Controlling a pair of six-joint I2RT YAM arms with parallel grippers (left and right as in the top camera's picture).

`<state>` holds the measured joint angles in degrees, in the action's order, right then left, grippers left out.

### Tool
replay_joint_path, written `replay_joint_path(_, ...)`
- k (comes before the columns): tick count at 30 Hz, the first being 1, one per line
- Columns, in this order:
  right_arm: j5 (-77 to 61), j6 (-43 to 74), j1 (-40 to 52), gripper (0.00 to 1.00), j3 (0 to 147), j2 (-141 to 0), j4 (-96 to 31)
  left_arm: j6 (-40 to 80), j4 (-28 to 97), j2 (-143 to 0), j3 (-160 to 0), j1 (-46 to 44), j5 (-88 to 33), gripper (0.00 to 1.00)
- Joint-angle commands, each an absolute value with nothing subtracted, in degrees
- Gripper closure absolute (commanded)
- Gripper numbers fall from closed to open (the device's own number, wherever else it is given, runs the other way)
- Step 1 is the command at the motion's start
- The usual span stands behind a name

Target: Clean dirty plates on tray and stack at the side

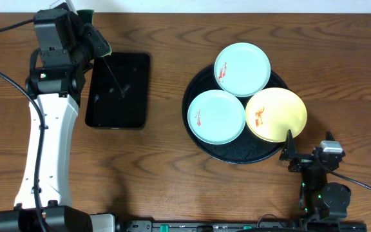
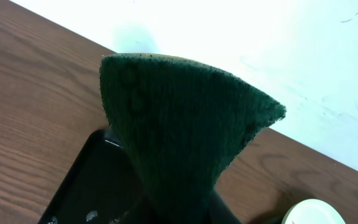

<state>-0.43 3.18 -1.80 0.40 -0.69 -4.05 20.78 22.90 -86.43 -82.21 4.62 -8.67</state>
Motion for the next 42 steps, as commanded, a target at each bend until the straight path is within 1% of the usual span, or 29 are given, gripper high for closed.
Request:
replay_joint_path(1, -0.3, 2.5, -1.5, 0.01, 0.3, -0.4, -4.3, 20.6, 22.6, -86.1, -82.3, 4.7, -8.8, 0.93)
replay_joint_path(18, -0.3, 2.5, -1.5, 0.01, 0.3, -0.4, -4.3, 20.4, 22.7, -86.6, -81.5, 4.7, -8.8, 0.92)
replay_joint_path(23, -0.3, 2.5, -1.5, 0.01, 0.3, -0.4, -4.3, 19.9, 23.4, -92.0, -78.0, 4.7, -8.4, 0.93)
replay_joint_path(27, -0.3, 2.5, -1.5, 0.01, 0.3, -0.4, -4.3, 15.1, 23.6, -99.0, -77.0, 4.7, -8.4, 0.93)
replay_joint_path(29, -0.3, 2.5, -1.5, 0.01, 0.3, -0.4, -4.3, 13.9, 23.4, -99.9, -77.1, 4.8, -8.3, 0.93)
replay_joint_path(32, -0.3, 2.5, -1.5, 0.01, 0.3, -0.4, -4.3, 14.0, 23.3, -97.8, -78.4, 5.0, -8.5, 0.93)
replay_joint_path(39, -0.3, 2.5, -1.5, 0.01, 0.3, -0.4, -4.3, 14.2, 23.0, -86.3, -79.2, 4.9, -8.3, 0.93)
replay_joint_path(42, -0.3, 2.5, -1.5, 0.01, 0.3, -0.4, -4.3, 14.1, 22.8, -87.0, -78.0, 4.9, -7.9, 0.92)
